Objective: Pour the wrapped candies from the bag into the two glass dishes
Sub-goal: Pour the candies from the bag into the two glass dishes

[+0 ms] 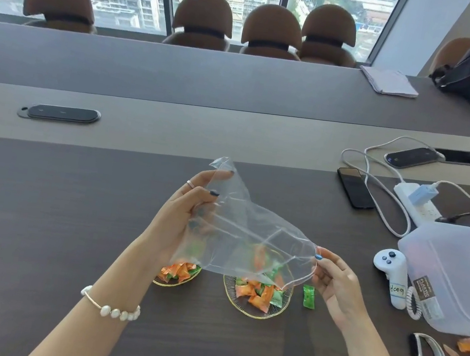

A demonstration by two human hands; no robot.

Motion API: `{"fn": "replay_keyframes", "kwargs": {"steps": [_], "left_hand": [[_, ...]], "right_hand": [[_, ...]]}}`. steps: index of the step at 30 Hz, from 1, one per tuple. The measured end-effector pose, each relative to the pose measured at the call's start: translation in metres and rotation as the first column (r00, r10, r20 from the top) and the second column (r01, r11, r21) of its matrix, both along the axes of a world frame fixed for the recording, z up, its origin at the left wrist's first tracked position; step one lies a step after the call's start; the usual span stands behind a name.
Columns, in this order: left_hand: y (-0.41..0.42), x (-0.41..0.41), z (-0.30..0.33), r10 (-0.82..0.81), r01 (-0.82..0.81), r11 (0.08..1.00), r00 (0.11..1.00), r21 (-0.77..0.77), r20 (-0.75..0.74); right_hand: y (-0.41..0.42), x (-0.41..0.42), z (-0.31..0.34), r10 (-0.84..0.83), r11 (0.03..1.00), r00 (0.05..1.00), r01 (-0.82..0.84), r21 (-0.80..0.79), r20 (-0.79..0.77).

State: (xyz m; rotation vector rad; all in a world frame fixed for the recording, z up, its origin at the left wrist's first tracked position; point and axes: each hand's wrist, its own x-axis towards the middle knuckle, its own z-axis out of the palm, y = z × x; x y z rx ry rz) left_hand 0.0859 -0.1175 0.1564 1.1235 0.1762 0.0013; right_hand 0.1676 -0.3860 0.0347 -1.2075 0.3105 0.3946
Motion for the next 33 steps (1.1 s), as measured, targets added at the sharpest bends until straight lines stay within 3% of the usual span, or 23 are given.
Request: {"fn": "replay_keyframes", "kwargs": {"steps": [4,10,16,22,33], "left_hand": [[0.020,-0.008,-0.028,0.151,-0.140,0.984,0.983,0.107,-0.102],[0.038,-0.031,-0.070,0.228,-0.218,0.974,0.930,0.066,-0.289],[0.059,-0.057,-0.087,0.259,-0.196,0.951,0.928,0.238,-0.268],[0.095,-0.083,-0.103,0.340,-0.218,0.869,0.915,0.444,-0.216],[0.198,-0.153,-0.114,0.489,-0.359,0.813,0.848,0.459,-0.204]], "right_hand": [[-0.001,-0.004,-0.001,-0.009,0.999,1.000,0.010,-0.037,0.027],[0.006,-0.012,-0.006,0.054,0.989,0.997,-0.048,-0.139,0.046],[0.023,-0.020,-0.005,0.099,0.982,0.988,-0.078,-0.171,0.117],[0.064,-0.035,0.010,0.181,0.974,0.971,-0.154,-0.169,0.159],[0.215,-0.071,0.024,0.389,0.912,0.900,-0.344,-0.225,0.197]]}}
